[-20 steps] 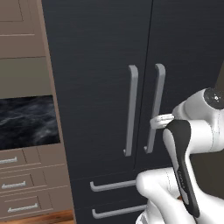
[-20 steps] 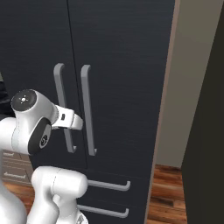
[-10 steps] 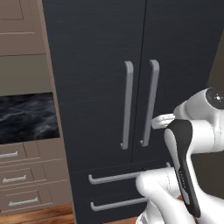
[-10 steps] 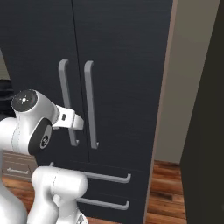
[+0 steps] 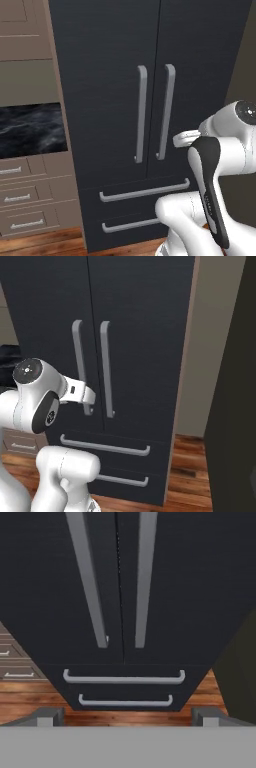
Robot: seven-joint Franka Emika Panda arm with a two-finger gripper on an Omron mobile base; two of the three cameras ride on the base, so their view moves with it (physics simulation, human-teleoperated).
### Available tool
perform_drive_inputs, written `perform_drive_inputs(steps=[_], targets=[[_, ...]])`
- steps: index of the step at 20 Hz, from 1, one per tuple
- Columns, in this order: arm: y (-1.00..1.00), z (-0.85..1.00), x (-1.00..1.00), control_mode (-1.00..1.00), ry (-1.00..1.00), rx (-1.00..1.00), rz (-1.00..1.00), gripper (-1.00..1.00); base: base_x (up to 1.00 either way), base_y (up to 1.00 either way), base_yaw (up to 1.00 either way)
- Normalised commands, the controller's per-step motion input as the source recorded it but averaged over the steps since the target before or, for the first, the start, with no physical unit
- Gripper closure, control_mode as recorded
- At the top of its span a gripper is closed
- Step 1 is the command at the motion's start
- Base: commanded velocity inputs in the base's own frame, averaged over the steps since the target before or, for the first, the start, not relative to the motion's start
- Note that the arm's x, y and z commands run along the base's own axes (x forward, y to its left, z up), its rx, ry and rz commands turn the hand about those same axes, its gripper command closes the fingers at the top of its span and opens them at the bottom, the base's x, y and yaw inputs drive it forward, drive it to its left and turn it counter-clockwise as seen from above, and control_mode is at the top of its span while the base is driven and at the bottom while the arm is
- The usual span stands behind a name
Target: Retrieve the pear and banana from the fridge and place them into the bowl on the dining table.
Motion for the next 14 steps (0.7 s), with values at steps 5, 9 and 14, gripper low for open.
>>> perform_drive_inputs(steps=[5, 9, 14], targets=[[0.00, 0.00, 0.00, 1.00, 0.00, 0.00, 0.00, -1.00, -0.28, 0.28, -0.03], [0.00, 0.00, 0.00, 1.00, 0.00, 0.00, 0.00, -1.00, -0.26, 0.32, -0.02], [0.00, 0.00, 0.00, 1.00, 0.00, 0.00, 0.00, -1.00, -0.28, 0.25, -0.02]])
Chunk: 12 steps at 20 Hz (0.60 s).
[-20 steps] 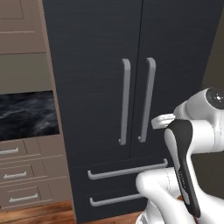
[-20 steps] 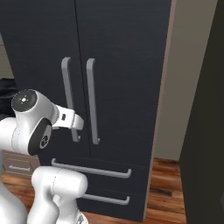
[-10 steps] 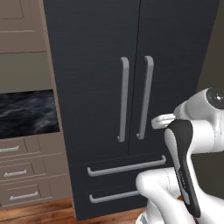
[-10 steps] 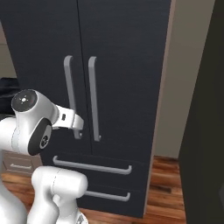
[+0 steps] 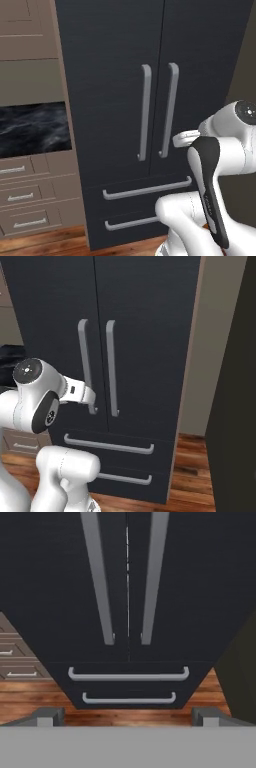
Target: Retrieve the pear and banana from the fridge and place them into the bowl on the dining table.
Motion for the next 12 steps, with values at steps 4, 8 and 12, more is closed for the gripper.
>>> perform_drive_inputs(steps=[4, 8, 12], targets=[[0.00, 0.00, 0.00, 1.00, 0.00, 0.00, 0.00, -1.00, -0.37, 0.05, 0.00], [0.00, -0.06, -0.13, -1.00, -0.01, 0.00, 0.00, -1.00, -0.10, 0.00, 0.00], [-0.07, 0.00, 0.20, -1.00, 0.00, 0.00, 0.00, -1.00, 0.00, 0.00, 0.00]])
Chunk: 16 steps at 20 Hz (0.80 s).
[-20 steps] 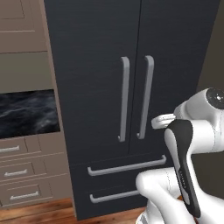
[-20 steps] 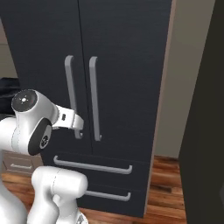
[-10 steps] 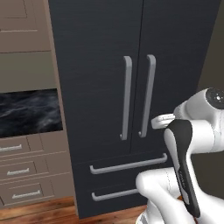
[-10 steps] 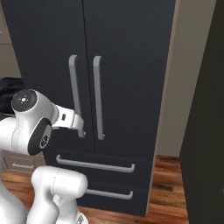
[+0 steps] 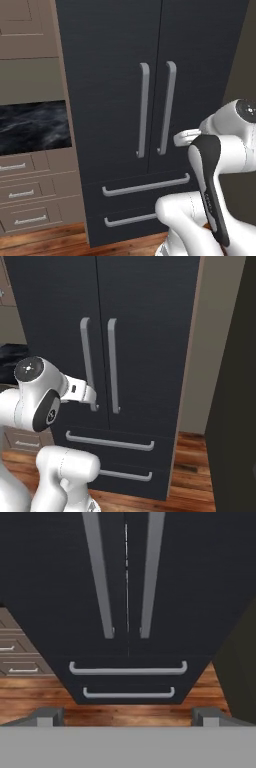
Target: Retrieve the pear and banana from the fridge and place them into the bowl on the dining table.
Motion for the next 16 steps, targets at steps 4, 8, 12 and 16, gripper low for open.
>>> perform_drive_inputs(steps=[4, 8, 12, 16], targets=[[-0.23, 0.00, 0.57, -1.00, -0.04, 0.00, -0.01, -1.00, 0.00, 0.00, 0.00], [-0.27, 0.00, 0.47, -1.00, -0.10, 0.00, -0.03, -1.00, 0.00, 0.00, 0.00], [-0.15, 0.00, 0.12, -1.00, -0.08, 0.00, -0.04, -1.00, 0.00, 0.00, 0.00], [0.00, 0.00, 0.09, -1.00, -0.05, 0.00, -0.01, -1.00, 0.00, 0.00, 0.00]])
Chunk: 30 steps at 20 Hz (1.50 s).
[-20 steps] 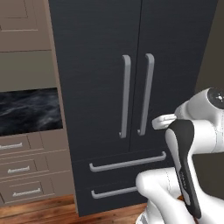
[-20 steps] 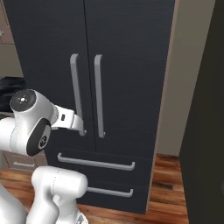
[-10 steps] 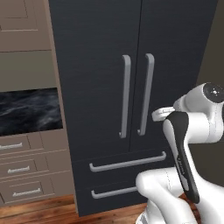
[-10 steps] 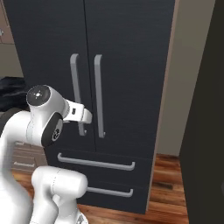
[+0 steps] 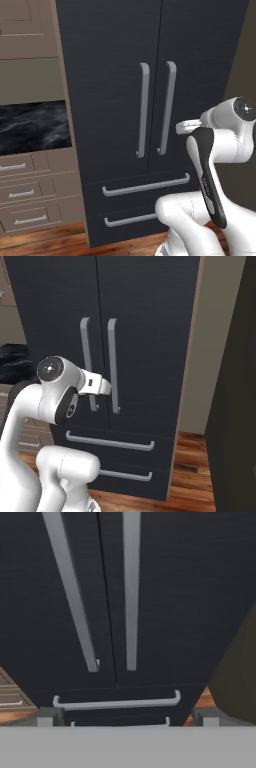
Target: Retrieve the pear and banana from the fridge and place them into the bowl on the dining table.
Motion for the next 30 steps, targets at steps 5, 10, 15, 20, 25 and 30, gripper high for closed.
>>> perform_drive_inputs(steps=[5, 10, 15, 20, 25, 30], targets=[[0.00, 0.00, 0.40, -1.00, -0.03, 0.00, -0.02, -1.00, 0.00, 0.00, 0.00], [0.00, 0.00, 0.60, -1.00, 0.00, 0.01, -0.01, -1.00, 0.00, 0.00, 0.00], [0.00, 0.00, 0.64, -1.00, 0.00, 0.01, 0.00, -1.00, 0.00, 0.00, 0.00], [-0.03, 0.00, 0.74, -1.00, 0.00, 0.02, 0.00, -1.00, 0.00, 0.00, 0.00], [-0.12, 0.00, 0.52, -1.00, 0.00, 0.01, 0.00, -1.00, 0.00, 0.00, 0.00], [-0.17, 0.00, 0.27, -1.00, -0.02, 0.01, 0.00, -1.00, 0.00, 0.00, 0.00]])
